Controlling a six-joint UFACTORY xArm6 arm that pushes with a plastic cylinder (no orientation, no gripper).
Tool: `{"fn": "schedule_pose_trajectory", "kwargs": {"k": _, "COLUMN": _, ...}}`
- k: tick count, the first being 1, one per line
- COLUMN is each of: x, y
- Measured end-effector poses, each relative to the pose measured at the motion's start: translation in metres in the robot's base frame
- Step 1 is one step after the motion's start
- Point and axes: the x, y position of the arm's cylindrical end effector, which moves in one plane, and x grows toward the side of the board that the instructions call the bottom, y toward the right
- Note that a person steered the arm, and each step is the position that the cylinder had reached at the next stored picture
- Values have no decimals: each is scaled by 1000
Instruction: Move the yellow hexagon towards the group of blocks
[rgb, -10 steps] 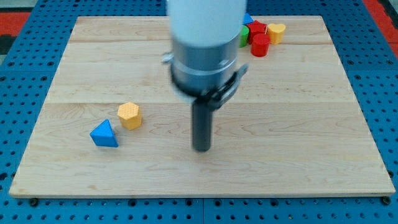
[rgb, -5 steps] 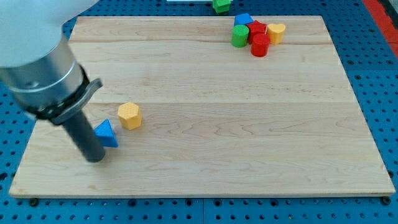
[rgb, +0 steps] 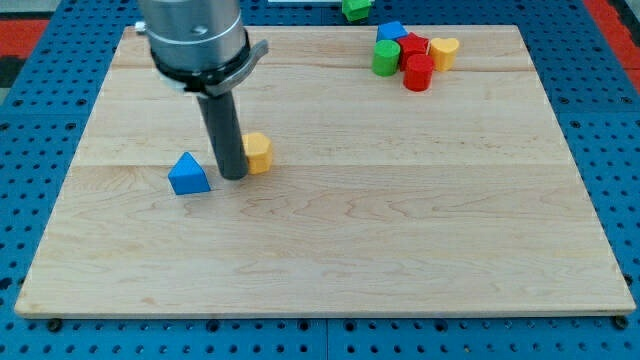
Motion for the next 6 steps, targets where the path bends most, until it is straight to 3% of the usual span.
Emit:
{"fn": "schedule_pose_trajectory", "kwargs": {"k": 3, "x": -73, "y": 79}}
{"fn": "schedule_pose_trajectory", "kwargs": {"k": 6, "x": -113, "y": 71}}
